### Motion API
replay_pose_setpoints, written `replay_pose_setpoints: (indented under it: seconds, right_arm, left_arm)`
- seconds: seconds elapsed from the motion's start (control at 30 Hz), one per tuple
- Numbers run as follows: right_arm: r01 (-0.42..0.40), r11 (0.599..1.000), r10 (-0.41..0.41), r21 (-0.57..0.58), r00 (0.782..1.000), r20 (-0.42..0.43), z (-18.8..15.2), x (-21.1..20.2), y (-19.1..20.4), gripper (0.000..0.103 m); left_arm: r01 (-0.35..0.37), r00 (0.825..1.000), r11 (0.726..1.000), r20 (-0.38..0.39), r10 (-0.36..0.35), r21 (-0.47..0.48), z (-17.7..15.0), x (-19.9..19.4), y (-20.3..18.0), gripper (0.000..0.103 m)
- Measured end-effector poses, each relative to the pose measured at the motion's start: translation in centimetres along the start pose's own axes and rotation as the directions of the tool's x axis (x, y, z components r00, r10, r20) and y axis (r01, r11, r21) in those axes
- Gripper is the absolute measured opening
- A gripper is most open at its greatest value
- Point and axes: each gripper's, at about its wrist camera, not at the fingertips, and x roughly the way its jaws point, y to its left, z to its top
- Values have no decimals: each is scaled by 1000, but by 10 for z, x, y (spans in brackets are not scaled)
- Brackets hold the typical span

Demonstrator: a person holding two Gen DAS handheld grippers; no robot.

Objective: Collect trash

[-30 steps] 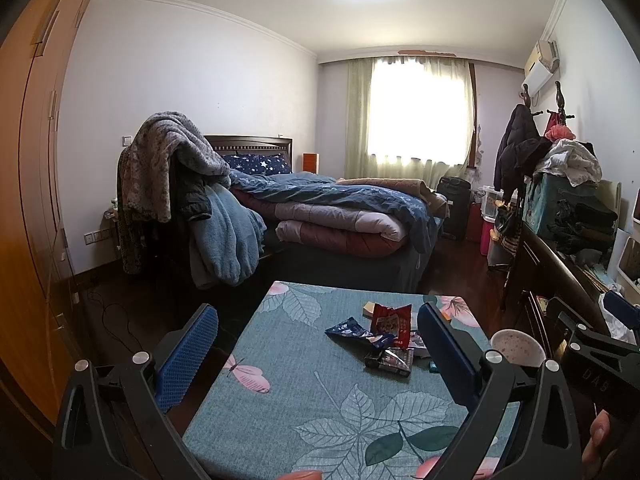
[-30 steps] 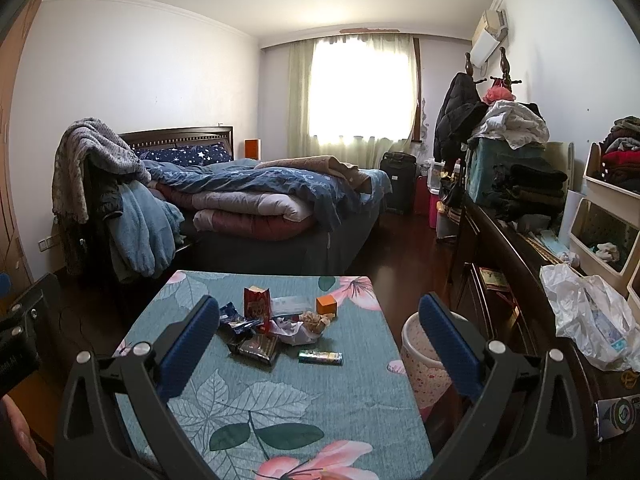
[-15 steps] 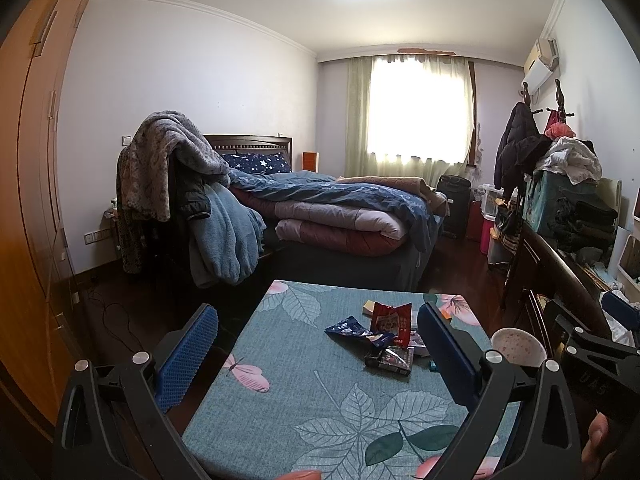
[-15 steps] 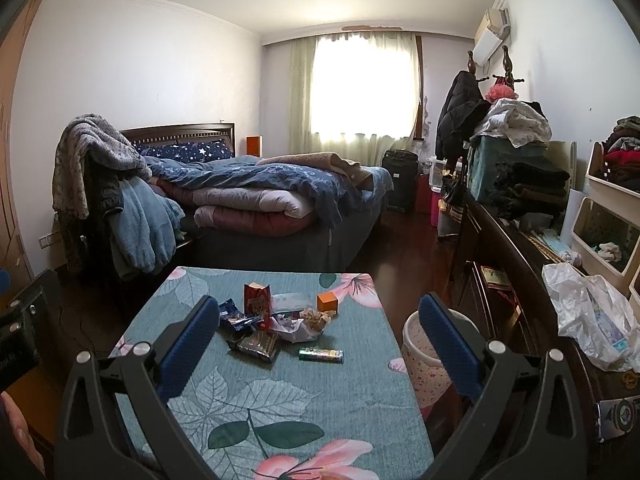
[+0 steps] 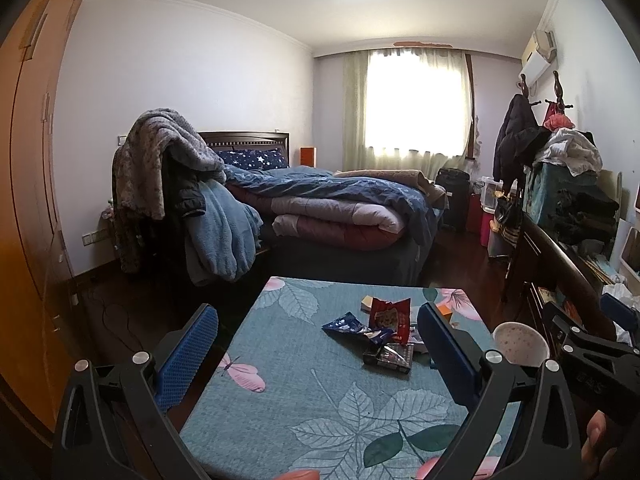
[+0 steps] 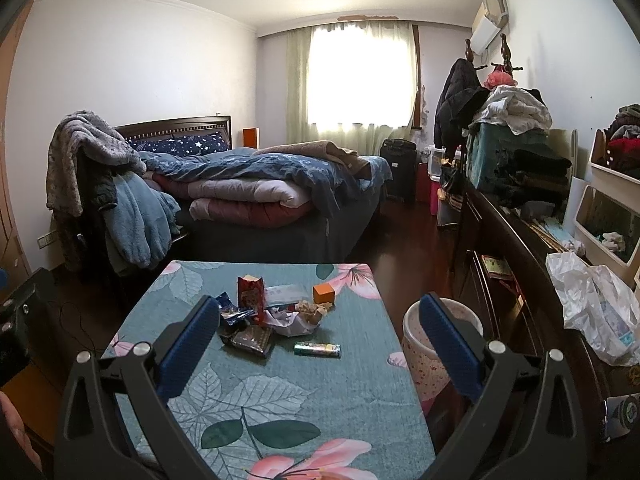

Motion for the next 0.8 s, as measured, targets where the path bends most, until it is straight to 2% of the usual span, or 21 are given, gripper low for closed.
replay_pose_setpoints:
  seconds: [0.23, 0.43, 0.63, 0.8]
  right_arm:
    - [0, 1000, 0, 9, 1000, -7, -1, 8, -5, 100]
    - [7, 1000, -6, 25, 999, -54, -7, 35, -14, 100]
    - [12, 999, -7, 35, 990, -141, -27, 83, -25, 100]
    - [23, 999, -16, 28, 972, -234, -50, 135, -30, 100]
  left_arm:
    - [6, 1000, 1000, -16, -6, 15, -3, 13, -7, 99]
    - [4, 999, 999, -51, -1, 40, -6, 32, -15, 99]
    - [4, 992, 998, -122, 4, 60, -20, 75, -22, 99]
    - [-2, 976, 998, -218, 15, 64, -41, 137, -29, 99]
